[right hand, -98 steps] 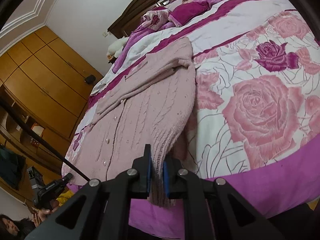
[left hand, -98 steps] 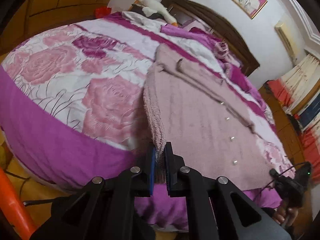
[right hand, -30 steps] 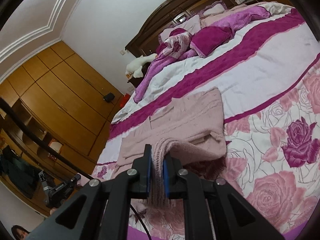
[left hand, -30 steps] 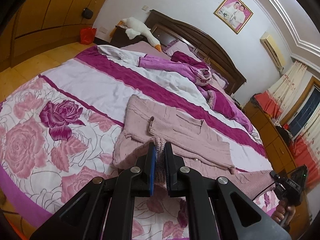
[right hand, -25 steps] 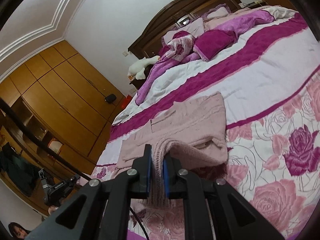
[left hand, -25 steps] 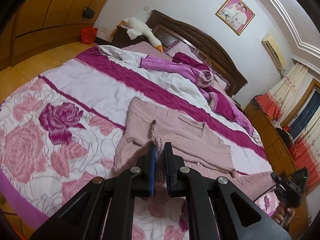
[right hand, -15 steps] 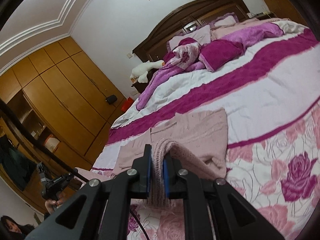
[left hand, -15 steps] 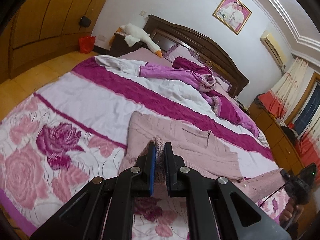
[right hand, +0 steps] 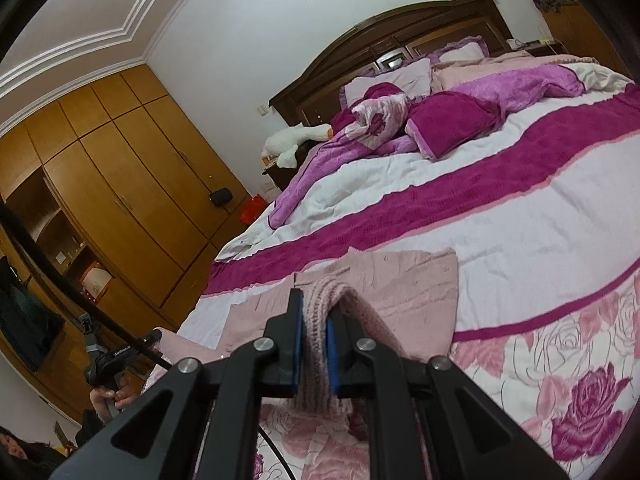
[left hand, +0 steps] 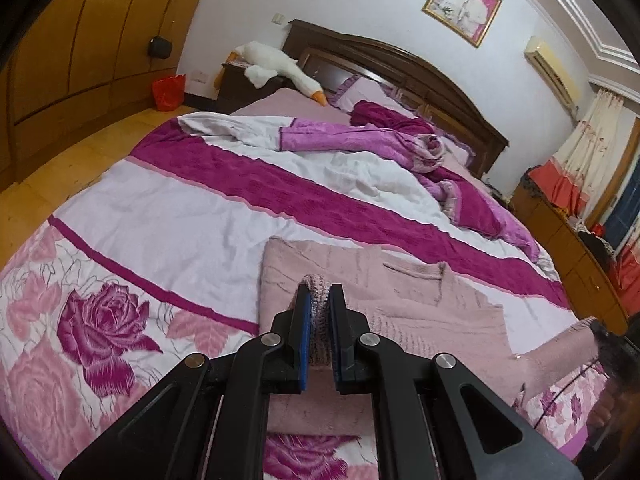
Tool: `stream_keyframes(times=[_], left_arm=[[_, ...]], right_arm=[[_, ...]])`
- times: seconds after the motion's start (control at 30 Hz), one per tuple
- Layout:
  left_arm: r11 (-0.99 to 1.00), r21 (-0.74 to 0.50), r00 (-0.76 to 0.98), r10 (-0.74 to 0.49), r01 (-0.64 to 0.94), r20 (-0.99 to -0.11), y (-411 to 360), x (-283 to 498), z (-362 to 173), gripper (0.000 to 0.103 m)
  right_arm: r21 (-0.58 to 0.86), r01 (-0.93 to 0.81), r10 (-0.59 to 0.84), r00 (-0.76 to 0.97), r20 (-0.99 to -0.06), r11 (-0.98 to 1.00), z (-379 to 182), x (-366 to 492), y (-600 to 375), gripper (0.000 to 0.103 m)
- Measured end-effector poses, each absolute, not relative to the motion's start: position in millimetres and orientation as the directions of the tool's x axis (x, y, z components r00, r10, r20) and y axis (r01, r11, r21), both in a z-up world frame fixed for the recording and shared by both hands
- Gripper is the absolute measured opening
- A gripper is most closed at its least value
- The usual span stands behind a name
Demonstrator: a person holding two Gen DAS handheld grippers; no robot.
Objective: Fold small clothes
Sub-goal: 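Carry the held hem over the cardigan toward the collar with both tools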
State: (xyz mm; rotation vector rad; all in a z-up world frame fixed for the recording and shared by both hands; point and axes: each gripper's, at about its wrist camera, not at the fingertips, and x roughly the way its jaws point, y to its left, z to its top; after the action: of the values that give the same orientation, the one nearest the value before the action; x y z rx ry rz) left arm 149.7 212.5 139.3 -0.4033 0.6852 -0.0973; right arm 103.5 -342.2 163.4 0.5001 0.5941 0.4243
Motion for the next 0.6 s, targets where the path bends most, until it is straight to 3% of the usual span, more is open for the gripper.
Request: stream_keyframes(times=[0.6], left_arm=[[0.923,-0.373,0.747,-0.18,-0.097,-0.64,217.2,212.7,121.3,0.0]], right_arm=[[0.495,-0.213,0.473,0.731,-0.492,0.843,151.1,174.1,-345.7,0.01]])
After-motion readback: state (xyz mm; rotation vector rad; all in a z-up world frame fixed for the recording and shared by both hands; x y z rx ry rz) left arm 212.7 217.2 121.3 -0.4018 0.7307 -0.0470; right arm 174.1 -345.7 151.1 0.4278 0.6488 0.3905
